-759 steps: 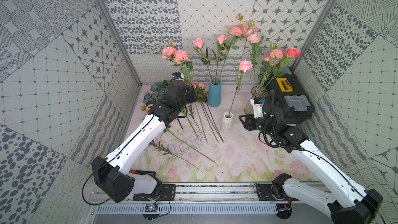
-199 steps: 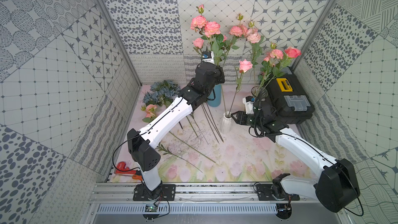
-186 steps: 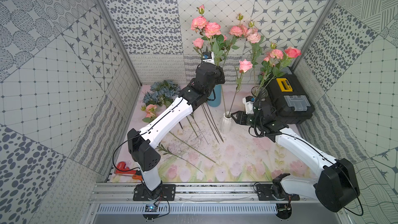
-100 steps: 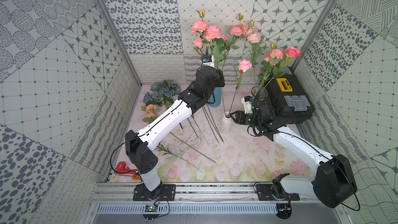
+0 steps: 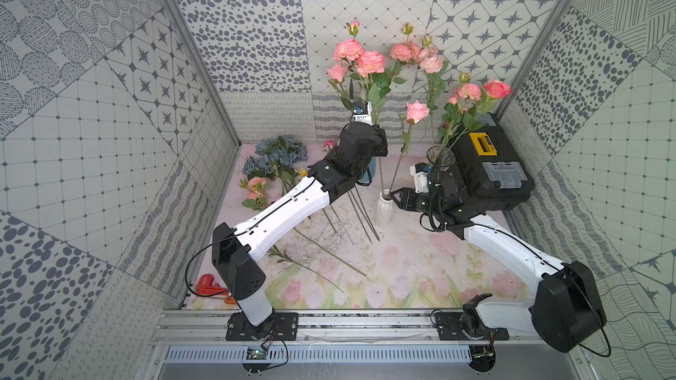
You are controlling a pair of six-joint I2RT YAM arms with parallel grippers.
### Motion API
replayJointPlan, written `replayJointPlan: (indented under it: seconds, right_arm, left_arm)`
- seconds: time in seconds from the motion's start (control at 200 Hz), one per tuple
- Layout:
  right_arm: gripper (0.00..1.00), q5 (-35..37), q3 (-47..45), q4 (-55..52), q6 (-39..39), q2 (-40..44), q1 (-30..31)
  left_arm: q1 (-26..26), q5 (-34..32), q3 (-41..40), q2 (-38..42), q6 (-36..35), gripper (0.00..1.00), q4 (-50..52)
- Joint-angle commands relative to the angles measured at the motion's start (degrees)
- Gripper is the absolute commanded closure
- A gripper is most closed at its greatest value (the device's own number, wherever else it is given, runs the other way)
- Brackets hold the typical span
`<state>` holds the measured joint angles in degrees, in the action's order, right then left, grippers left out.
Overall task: Place the pink flowers into the vase
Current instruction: Place the flower in the vase.
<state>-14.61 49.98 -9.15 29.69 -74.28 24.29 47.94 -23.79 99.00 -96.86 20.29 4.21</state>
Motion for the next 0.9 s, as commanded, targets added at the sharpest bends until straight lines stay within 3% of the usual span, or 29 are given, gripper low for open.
replayJointPlan:
  seconds: [0.0, 0.455, 0.896]
  right_arm:
    - [0.55, 0.0, -0.6, 2.1, 1.0, -0.2, -0.2]
    - [0.55, -0.2, -1.1, 2.6, 1.3, 0.1, -0.1]
    - [0.55, -0.3, -1.5, 3.3, 1.6, -0.1, 0.0]
  left_arm:
    - [1.6, -5.0, -1.4, 1.3, -3.2, 1.0, -4.6]
    - [4.6, -13.5, -8.4, 3.3, -2.9, 1.0, -8.6]
    - [6.8, -16.3, -12.1, 2.7, 0.0, 1.0, -9.8]
